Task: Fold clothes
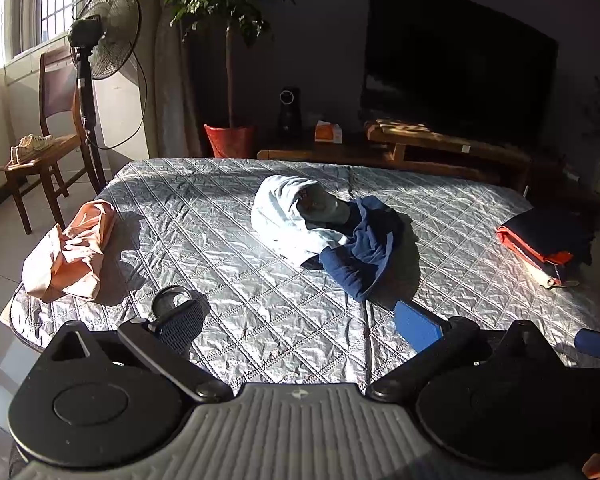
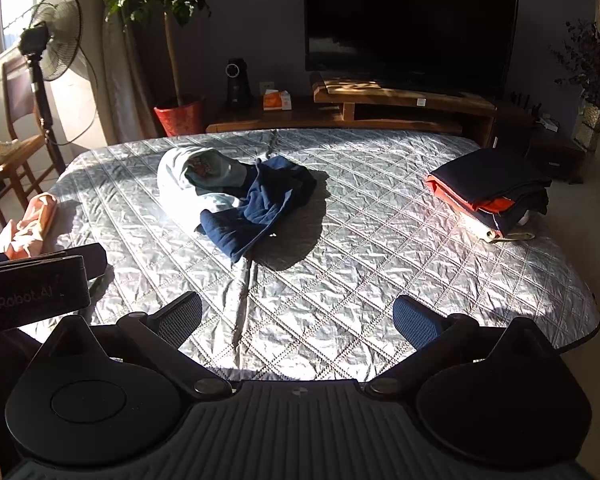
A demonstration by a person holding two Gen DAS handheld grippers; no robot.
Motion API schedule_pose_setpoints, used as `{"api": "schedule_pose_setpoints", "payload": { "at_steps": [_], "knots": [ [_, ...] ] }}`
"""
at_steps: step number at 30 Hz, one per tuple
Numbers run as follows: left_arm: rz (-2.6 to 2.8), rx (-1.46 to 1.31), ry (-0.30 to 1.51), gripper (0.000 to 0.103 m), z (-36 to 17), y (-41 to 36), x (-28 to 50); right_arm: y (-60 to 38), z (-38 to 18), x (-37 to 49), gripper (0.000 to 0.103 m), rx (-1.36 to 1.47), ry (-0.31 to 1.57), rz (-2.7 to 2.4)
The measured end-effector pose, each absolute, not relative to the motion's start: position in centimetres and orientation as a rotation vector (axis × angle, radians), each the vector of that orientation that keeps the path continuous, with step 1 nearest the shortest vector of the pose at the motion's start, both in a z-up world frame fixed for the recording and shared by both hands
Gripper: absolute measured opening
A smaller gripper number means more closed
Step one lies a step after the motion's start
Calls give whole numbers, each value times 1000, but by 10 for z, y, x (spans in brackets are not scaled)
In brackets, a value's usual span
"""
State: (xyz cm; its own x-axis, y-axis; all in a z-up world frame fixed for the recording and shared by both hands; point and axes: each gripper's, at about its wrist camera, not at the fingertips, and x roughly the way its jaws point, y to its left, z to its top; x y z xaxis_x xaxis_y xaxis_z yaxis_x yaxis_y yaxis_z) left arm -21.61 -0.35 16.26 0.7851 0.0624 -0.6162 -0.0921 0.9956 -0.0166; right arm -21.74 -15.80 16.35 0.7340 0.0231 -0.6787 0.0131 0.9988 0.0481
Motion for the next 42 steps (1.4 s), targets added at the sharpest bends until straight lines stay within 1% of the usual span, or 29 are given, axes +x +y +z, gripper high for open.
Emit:
{"api": "schedule_pose_setpoints", "payload": {
  "at_steps": [42],
  "knots": [
    [70, -48, 688, 102, 155, -6, -214, -157, 156, -215, 102, 29, 761, 7]
  ]
}}
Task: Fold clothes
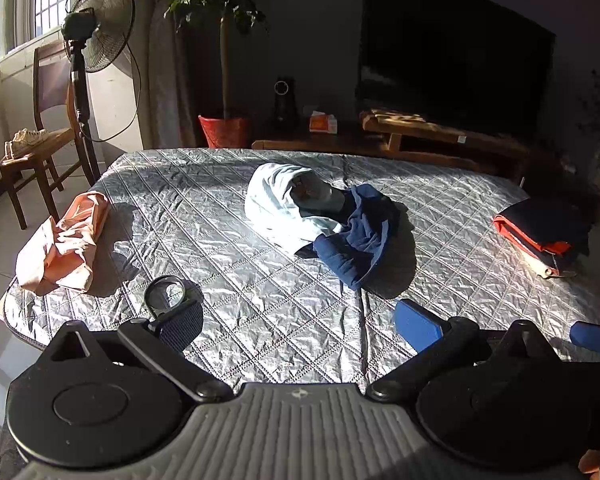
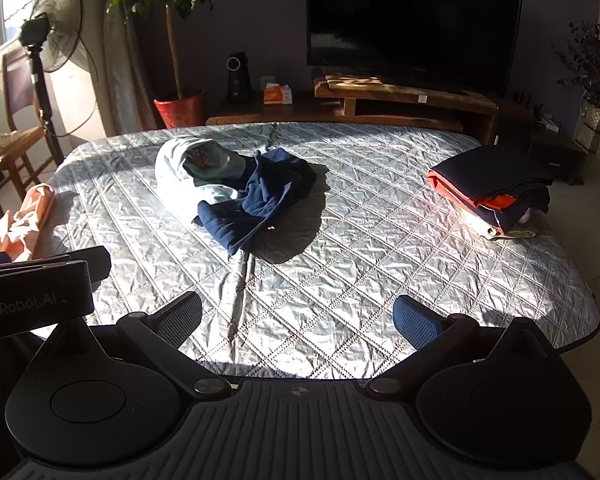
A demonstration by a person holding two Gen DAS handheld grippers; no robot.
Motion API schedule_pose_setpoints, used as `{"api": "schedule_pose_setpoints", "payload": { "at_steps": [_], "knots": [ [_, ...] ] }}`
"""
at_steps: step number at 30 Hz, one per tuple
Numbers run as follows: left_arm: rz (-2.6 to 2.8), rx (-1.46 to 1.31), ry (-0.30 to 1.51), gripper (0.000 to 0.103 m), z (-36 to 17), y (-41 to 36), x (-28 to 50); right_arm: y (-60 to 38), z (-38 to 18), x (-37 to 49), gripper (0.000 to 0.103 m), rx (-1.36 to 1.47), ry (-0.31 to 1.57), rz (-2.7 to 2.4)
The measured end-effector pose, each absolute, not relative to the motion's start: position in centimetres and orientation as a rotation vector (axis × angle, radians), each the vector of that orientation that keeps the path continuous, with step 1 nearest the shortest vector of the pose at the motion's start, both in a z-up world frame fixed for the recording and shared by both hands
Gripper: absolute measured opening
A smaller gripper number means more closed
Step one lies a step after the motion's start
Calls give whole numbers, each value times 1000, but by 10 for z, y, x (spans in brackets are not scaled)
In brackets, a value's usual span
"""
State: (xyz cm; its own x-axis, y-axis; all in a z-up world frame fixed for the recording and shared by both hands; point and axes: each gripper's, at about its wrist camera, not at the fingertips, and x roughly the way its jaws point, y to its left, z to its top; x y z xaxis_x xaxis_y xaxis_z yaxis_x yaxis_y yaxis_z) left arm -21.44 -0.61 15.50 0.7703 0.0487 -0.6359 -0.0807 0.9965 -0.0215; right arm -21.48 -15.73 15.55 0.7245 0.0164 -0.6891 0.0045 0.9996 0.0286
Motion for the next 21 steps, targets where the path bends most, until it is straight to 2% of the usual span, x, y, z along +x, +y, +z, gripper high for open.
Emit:
{"api": "schedule_pose_setpoints", "payload": {
  "at_steps": [21],
  "knots": [
    [70, -57, 703, 102, 149, -3, -212, -158, 148, -213, 102, 27, 774, 9]
  ]
}}
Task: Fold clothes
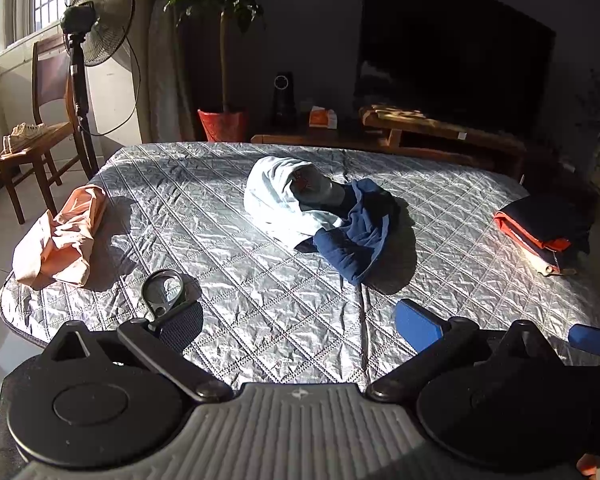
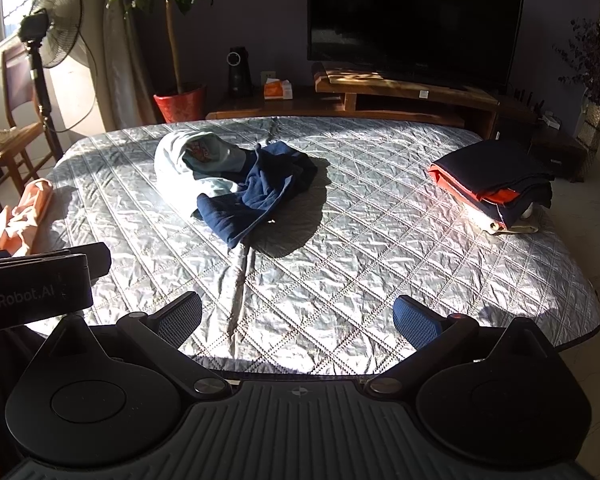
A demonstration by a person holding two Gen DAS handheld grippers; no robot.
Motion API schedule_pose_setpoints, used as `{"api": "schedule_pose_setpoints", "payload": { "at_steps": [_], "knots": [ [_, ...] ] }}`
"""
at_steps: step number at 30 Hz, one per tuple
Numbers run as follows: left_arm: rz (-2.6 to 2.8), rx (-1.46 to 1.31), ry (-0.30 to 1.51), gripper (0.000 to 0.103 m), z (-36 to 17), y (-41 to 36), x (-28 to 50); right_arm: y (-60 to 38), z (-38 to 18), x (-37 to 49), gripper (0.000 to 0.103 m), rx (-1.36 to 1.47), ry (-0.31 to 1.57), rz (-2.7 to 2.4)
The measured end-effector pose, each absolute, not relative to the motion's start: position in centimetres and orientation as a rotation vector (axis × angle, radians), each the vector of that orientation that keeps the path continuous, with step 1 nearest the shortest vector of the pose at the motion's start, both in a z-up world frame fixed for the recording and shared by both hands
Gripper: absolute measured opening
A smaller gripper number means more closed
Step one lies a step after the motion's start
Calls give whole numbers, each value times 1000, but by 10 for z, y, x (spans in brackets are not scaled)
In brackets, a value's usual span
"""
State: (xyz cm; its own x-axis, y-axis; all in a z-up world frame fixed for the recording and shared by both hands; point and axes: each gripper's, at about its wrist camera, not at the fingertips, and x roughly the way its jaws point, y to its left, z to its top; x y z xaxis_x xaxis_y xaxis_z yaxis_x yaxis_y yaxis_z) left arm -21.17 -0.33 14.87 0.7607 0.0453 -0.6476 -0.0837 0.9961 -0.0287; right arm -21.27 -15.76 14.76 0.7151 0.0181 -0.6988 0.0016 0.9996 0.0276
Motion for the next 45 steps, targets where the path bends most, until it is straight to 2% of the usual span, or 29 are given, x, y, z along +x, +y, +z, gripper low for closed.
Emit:
{"api": "schedule_pose_setpoints", "payload": {
  "at_steps": [11, 20, 28, 36, 40, 42, 43, 44, 45],
  "knots": [
    [101, -55, 684, 102, 145, 11, -192, -155, 131, -194, 102, 22, 809, 4],
    [116, -26, 621, 102, 155, 38, -146, -150, 119, -145, 102, 120, 786, 34],
    [204, -38, 621, 102, 145, 75, -70, -154, 76, -61, 102, 353, 867, 93],
    [386, -141, 679, 102, 107, 130, -11, -147, 10, 7, 102, 381, 981, 38],
    [350, -235, 731, 102, 90, 136, 1, -150, -5, 23, 97, 438, 979, 79],
    [314, -219, 739, 102, 88, 130, 6, -148, -7, 28, 91, 447, 971, 125],
    [301, -198, 744, 102, 87, 125, 9, -147, -7, 31, 78, 445, 971, 155],
    [290, -174, 749, 102, 86, 120, 13, -146, -6, 34, 14, 444, 969, 183],
    [283, -154, 754, 102, 85, 117, 17, -149, -4, 35, 7, 466, 959, 203]
  ]
}}
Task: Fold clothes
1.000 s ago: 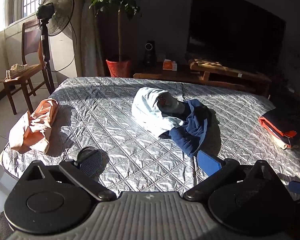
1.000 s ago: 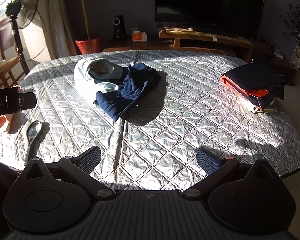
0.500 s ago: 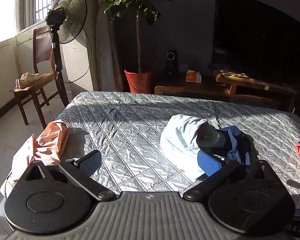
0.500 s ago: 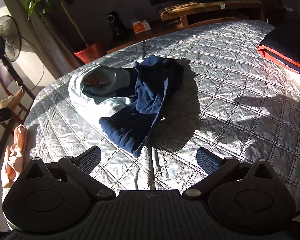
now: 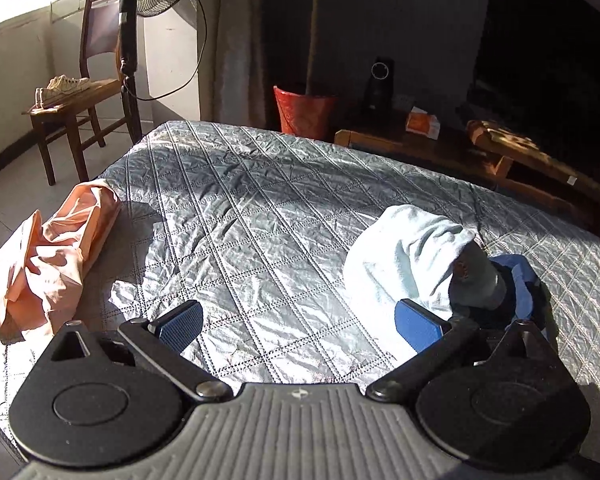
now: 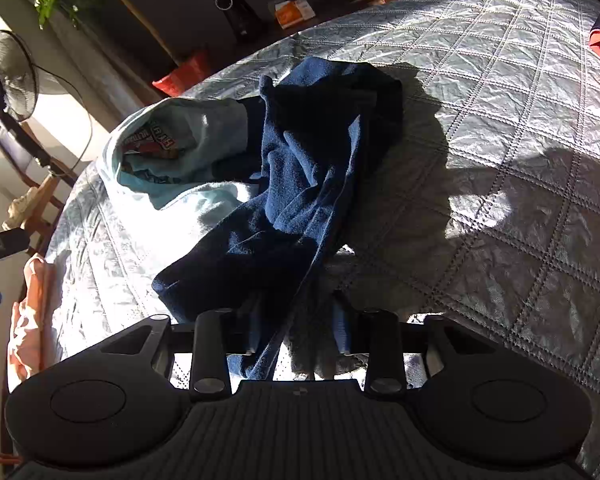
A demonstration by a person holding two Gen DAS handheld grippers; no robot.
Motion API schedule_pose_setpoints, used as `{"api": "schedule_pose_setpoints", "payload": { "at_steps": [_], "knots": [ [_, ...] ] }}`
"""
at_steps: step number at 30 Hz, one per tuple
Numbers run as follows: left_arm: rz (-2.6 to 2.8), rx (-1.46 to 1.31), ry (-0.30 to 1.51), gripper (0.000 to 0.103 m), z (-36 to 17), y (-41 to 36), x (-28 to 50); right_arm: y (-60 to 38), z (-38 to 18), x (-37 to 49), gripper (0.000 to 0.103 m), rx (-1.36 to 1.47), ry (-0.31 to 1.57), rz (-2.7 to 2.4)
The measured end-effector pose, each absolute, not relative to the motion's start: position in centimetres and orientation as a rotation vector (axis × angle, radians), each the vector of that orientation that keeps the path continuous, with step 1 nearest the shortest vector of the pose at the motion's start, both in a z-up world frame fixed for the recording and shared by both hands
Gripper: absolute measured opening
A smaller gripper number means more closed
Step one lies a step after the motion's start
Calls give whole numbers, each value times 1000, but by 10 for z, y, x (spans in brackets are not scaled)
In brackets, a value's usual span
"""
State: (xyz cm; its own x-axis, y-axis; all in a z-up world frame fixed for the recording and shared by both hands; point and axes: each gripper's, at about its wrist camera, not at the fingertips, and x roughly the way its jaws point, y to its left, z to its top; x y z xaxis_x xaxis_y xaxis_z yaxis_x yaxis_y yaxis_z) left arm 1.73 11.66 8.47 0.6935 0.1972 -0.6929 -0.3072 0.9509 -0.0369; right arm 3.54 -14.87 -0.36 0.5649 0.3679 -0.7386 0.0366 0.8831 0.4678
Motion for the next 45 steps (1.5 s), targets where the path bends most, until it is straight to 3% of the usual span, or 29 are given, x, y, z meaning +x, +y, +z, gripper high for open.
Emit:
{"api": "schedule_pose_setpoints", "payload": {
  "at_steps": [1, 11, 16, 19, 21, 22, 23, 24, 27, 28, 29, 30, 31, 35, 39, 40, 42, 45],
  "knots": [
    [280, -145, 760, 102, 84, 115, 20, -151, -1, 37, 0, 486, 948, 223],
    [303, -204, 778, 102, 91, 131, 30, -177, 93, 103, 0, 525, 692, 287],
    [311, -197, 800, 102, 89, 138, 30, -168, 192, 175, 0, 378, 386, 270],
    [317, -210, 826, 102, 86, 143, 33, -146, 236, 186, 0, 212, 155, 289],
    [325, -219, 821, 102, 87, 144, 34, -128, 245, 194, 1, 80, 110, 274],
    [329, -221, 816, 102, 88, 144, 34, -126, 238, 201, 5, 75, 180, 241],
    [332, -223, 812, 102, 89, 144, 34, -123, 231, 208, 17, 73, 255, 208],
    [335, -224, 811, 102, 89, 144, 34, -126, 212, 211, 18, 115, 381, 185],
    [343, -229, 820, 102, 88, 145, 35, -121, 148, 180, 24, 136, 500, 202],
    [348, -233, 823, 102, 87, 146, 34, -115, 128, 167, 42, 127, 543, 213],
    [354, -238, 825, 102, 87, 147, 34, -111, 110, 156, 67, 138, 595, 229],
    [360, -243, 827, 102, 86, 149, 34, -106, 90, 145, 76, 178, 668, 259],
    [366, -248, 829, 102, 86, 151, 33, -103, 74, 139, 80, 230, 732, 283],
    [375, -262, 839, 102, 84, 155, 33, -87, 25, 126, 77, 381, 912, 287],
    [381, -257, 849, 102, 81, 156, 33, -73, 20, 141, 82, 414, 860, 252],
    [383, -258, 848, 102, 81, 157, 33, -70, 21, 146, 79, 414, 838, 249],
    [389, -261, 846, 102, 81, 160, 32, -60, 23, 154, 3, 344, 817, 306],
    [403, -264, 846, 102, 81, 163, 32, -37, 34, 132, 4, 178, 725, 432]
  ]
}}
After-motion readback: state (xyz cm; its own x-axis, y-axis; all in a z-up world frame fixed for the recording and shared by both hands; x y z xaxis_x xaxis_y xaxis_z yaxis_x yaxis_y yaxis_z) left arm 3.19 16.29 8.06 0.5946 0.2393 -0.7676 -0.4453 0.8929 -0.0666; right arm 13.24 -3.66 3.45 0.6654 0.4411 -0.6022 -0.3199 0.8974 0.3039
